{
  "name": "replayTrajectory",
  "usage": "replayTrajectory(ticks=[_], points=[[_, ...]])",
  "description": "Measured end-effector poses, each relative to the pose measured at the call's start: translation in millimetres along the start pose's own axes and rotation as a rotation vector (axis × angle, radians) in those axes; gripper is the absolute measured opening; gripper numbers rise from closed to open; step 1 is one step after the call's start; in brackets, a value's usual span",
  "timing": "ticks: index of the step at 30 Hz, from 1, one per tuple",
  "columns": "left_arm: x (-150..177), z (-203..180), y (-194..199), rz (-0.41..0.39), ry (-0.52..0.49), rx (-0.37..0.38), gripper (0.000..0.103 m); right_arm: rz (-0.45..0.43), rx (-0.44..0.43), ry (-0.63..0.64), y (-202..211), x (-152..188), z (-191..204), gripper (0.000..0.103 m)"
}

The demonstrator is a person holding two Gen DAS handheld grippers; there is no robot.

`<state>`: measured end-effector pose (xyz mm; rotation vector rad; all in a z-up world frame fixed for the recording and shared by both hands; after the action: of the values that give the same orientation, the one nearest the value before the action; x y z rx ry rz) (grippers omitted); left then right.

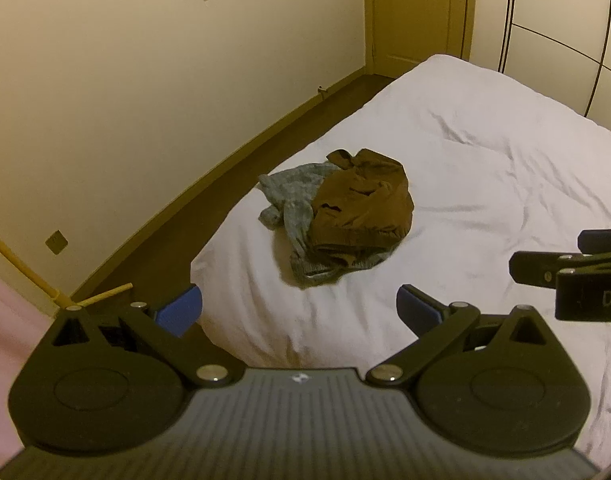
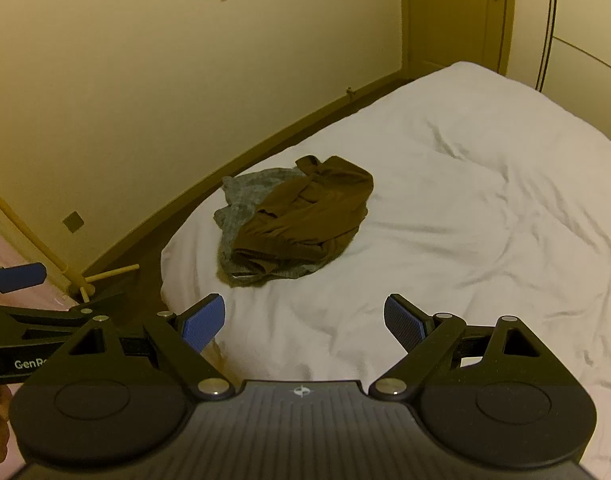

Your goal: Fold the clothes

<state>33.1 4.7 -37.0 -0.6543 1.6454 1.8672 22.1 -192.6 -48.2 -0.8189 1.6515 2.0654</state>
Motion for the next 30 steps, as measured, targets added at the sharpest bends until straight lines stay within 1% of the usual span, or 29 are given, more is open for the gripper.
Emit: replayTrajectory(ticks=[7, 11, 14, 30], points=[[1.0, 0.8, 2.3, -0.003, 0.033, 0.022, 0.102, -0.003, 0.009, 0.001, 1.0, 0.6, -0.8, 0.089], [0.0, -7.5, 3.7, 0.002, 0.016, 0.018, 0.102, 0.002, 0.012, -0.002, -5.6, -0.9, 4.8, 0.089], [-1.8, -2.4, 4.5, 0.004, 0.028, 0.032, 0.102, -0.004, 0.006, -0.001, -3.1, 3.5, 3.7, 0.089], [0.9, -7.5, 8.9, -0.002, 0.016, 0.042, 0.102, -0.011, 0.006, 0.002, 3.3, 0.4, 4.7, 0.089]])
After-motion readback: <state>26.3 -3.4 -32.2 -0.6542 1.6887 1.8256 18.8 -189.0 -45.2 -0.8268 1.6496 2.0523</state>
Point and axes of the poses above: each gripper's, at about its wrist camera, not at the fingertips, and y roughly against the way its jaws point, z to its left, x to its underside, the point moved 5 cm from there along -y, roughly the way its jaws point, and after that the axes turned 2 degrees about -z, right-handed, at the moved point
